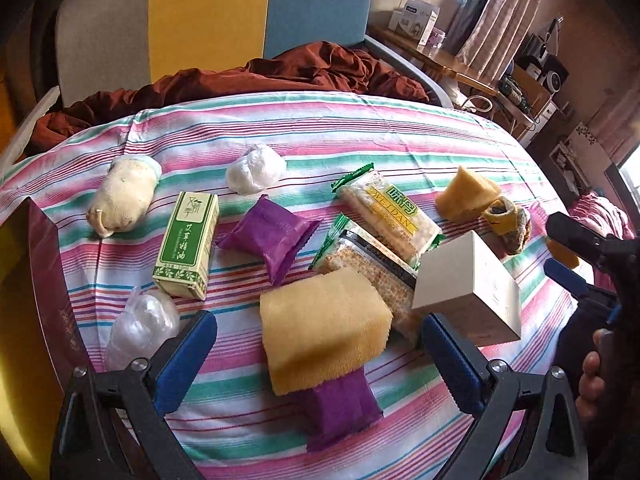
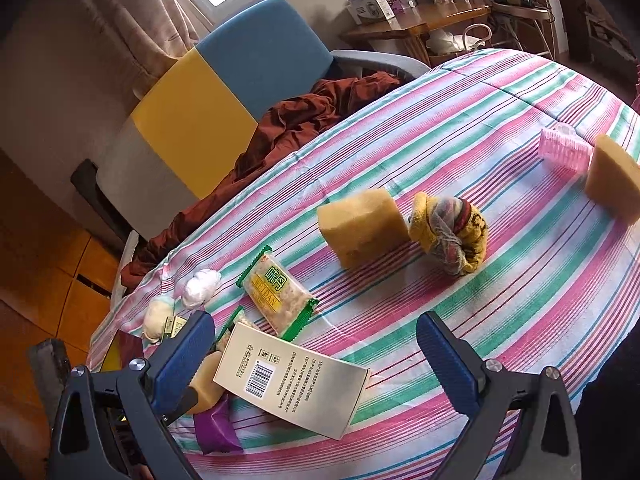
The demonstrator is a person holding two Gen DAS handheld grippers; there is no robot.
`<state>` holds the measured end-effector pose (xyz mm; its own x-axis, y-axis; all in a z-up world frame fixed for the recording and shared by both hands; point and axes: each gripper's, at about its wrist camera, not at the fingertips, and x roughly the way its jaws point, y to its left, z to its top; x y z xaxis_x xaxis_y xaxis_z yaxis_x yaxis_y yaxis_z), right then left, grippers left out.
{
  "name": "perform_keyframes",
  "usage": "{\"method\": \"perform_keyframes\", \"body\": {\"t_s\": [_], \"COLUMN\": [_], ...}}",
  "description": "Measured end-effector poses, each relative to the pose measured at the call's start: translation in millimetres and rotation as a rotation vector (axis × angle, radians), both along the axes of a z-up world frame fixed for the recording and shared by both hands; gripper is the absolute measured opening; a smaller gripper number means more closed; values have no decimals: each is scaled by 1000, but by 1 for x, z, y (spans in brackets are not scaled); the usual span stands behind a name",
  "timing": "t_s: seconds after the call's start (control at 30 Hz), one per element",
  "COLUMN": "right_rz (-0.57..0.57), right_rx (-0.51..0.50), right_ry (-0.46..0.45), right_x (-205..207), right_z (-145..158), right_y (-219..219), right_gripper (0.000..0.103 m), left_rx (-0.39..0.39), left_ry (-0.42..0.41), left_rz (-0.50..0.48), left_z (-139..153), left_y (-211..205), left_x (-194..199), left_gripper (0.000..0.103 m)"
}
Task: Organize objects
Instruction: 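Reach the left tool to the yellow sponge and close on it, then carry the sponge into the gold tray with left while right grasps the purple packet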
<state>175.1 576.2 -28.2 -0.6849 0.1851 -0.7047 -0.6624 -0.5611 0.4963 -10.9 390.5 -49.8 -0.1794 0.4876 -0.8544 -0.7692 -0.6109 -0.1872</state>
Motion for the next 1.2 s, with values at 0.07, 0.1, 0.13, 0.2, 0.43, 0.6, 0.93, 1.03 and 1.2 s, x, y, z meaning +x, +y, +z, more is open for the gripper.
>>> {"method": "perform_keyframes", "body": {"t_s": [0.07,0.1,0.13,0.2,0.43,0.6,0.93,1.03,1.2], "right_rz": [1,0,-2,-2,-2,22,267,410,578], "right_rx": [0,1,3,3,17,46,193,219,168], "right_ry": [2,3,5,8,-2,48,70,37,-167], "right_x": [0,0,1,1,-1,2,-25,-43,-85], "right_z": [0,0,1,1,2,11,34,35,1], "right_y": [0,0,0,0,-1,-7,-56,-90,-137], "right_gripper": [103,103,103,103,103,103,103,102,85], "left_rx": [-25,-34,-45,-41,24,65,155,171,195], "left_ry": [7,4,4,-6,-37,6,97,115,133], "left_rz": [10,7,4,10,-12,3,89,126,185], "left_z": [-5,-8,-12,-16,-17,-4,35,42,51], "left_y": [7,10,12,12,-4,-27,-99,-123,-158], "left_x": [-5,-7,-9,-12,-7,1,5,3,0], "left_gripper": [103,103,103,99,64,63,64,64,64]}}
